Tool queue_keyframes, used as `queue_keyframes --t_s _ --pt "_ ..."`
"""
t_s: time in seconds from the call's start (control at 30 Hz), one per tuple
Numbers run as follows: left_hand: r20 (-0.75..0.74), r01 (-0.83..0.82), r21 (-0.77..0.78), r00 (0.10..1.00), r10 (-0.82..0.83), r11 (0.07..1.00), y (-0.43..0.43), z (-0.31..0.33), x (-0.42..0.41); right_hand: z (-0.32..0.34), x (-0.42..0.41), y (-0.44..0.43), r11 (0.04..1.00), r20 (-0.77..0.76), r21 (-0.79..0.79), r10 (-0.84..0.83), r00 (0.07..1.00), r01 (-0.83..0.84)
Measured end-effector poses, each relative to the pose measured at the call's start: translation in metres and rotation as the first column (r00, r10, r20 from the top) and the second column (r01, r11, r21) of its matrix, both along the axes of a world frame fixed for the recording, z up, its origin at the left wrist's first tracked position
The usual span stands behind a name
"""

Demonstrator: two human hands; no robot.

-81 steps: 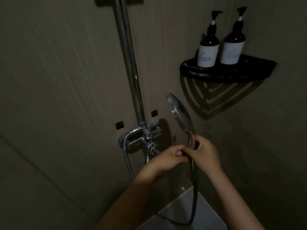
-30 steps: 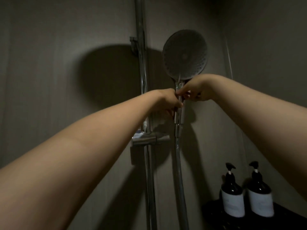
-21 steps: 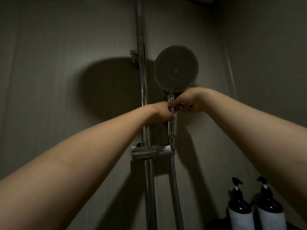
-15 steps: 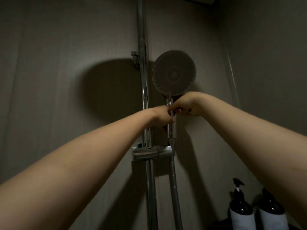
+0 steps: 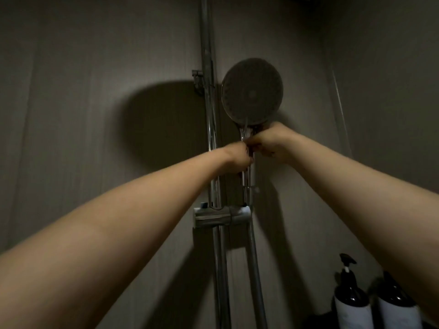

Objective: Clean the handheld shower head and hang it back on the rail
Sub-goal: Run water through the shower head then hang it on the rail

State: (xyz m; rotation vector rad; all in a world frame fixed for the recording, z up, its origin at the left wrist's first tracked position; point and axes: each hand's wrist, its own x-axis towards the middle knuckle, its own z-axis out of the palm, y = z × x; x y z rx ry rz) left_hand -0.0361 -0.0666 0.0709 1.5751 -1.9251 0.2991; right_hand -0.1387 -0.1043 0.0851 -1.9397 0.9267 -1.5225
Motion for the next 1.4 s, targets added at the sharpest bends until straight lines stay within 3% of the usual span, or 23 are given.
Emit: queue_keyframes --t_s 0.2,0.33,0.6,0.93,1.07,1.17,1.4 --pt "-0.022 -0.032 0.031 0.999 0.033 0.999 0.005 0.011 0.006 0.009 0.002 0.008 0.995 0.037 -0.007 0.104 0.994 -0.104" --pt "0.005 -0.036 0.034 0.999 0.036 0.999 0.002 0.003 0.008 0.003 0.006 0.007 0.998 -0.036 -0.016 0.059 0.998 -0.06" --pt "0.003 -0.061 -0.018 0.998 0.061 0.998 0.0 -0.003 0.002 0.0 0.005 0.002 0.997 -0.026 -0.05 0.051 0.998 -0.052" --pt "-0.133 -0.094 0.145 0.985 0.113 0.985 0.005 -0.024 0.005 -0.022 0.012 -0.005 0.998 -0.073 -0.01 0.067 0.995 -0.068" --pt "-0.15 -0.094 0.041 0.984 0.099 0.995 0.008 -0.031 0.002 -0.032 0.011 -0.005 0.996 -0.043 -0.021 0.088 0.995 -0.089" --pt "-0.233 -0.066 0.118 0.968 0.092 0.991 0.007 -0.032 0.006 -0.034 0.011 -0.003 0.997 -0.051 -0.01 0.071 0.996 -0.072" --pt "-0.247 -0.064 0.253 0.96 0.129 0.965 0.031 -0.027 0.003 -0.042 -0.012 0.007 0.999 -0.065 0.035 -0.034 0.997 0.036"
